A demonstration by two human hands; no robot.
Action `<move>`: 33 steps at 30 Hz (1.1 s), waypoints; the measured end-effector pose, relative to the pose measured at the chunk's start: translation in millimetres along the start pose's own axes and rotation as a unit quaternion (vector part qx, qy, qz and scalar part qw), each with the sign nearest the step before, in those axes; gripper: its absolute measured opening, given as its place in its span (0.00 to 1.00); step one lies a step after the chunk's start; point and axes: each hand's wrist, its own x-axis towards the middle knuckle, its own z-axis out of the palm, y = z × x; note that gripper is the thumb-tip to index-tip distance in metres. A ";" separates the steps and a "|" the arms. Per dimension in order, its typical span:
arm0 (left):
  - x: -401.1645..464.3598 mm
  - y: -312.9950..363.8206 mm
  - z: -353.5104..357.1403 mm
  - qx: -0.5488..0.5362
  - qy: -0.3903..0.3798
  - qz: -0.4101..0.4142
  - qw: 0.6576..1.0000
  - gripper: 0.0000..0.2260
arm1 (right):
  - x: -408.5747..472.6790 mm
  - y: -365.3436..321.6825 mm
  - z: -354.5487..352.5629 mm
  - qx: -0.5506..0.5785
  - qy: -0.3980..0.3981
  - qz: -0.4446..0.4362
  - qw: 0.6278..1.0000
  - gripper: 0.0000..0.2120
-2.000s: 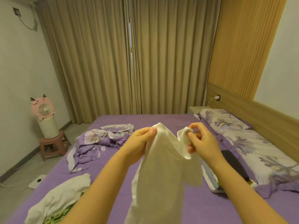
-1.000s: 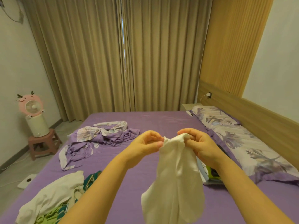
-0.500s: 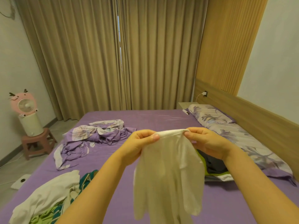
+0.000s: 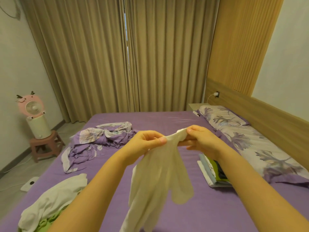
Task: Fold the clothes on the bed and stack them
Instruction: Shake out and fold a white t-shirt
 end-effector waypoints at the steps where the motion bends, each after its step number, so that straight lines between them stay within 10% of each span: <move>1: -1.1 -1.5 1.6 0.017 -0.004 -0.004 1.000 0.07 | 3.7 -0.2 7.3 0.028 0.010 -0.006 1.000 0.13; 9: -7.2 -21.3 3.5 0.060 -0.094 -0.011 0.994 0.11 | 25.8 -9.0 33.1 0.072 0.056 -0.019 0.996 0.09; 15: -14.3 -57.9 4.2 0.356 -0.188 -0.048 0.914 0.16 | 37.4 -12.7 8.7 0.099 0.029 -0.039 0.994 0.09; 24: -10.3 -81.7 -34.7 0.511 -0.034 0.063 0.856 0.14 | 33.1 2.4 -45.9 -0.023 0.053 -0.007 0.998 0.31; 33: 2.5 -50.7 -59.1 0.298 0.007 -0.043 0.954 0.14 | 19.1 10.0 -68.5 -0.152 -0.026 -0.036 0.987 0.09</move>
